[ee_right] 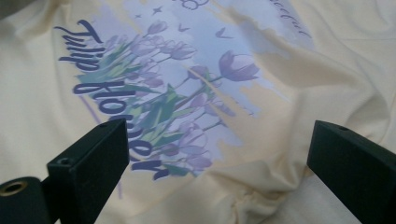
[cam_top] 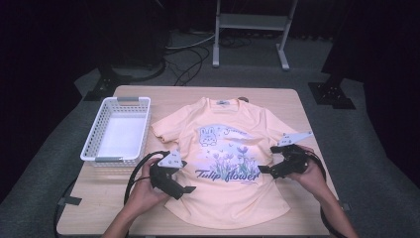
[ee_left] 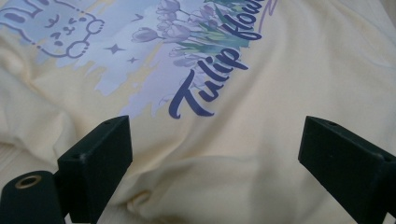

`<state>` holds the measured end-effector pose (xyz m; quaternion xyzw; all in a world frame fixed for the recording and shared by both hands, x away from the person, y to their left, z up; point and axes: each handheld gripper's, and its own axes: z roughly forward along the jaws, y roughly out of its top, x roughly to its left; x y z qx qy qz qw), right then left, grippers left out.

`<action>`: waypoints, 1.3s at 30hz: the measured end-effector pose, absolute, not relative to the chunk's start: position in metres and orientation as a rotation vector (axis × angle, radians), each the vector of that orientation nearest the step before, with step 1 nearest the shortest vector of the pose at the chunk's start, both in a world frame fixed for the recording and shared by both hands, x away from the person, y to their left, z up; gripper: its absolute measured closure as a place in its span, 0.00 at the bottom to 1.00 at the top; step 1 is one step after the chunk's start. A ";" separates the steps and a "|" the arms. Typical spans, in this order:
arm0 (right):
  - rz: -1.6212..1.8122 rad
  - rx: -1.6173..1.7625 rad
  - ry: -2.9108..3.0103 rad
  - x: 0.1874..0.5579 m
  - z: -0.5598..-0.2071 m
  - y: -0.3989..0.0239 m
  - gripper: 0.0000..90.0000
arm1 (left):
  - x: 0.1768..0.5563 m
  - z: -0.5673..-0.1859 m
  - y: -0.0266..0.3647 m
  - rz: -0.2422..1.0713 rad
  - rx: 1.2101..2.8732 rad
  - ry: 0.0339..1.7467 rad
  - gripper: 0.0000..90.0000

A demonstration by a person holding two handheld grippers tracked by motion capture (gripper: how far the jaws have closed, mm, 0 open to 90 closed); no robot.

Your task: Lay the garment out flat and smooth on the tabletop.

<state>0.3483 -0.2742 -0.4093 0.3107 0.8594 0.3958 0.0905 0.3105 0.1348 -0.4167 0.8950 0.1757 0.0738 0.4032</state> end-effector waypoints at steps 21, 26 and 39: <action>1.211 0.930 2.495 0.276 -0.411 -0.297 0.06 | 0.275 -0.409 0.172 0.251 2.204 0.547 0.05; 1.211 0.929 2.489 0.263 -0.412 -0.302 0.06 | 0.267 -0.407 0.182 0.270 2.175 0.571 0.04; 1.213 0.957 2.480 0.242 -0.419 -0.315 0.06 | 0.248 -0.406 0.205 0.301 2.155 0.614 0.04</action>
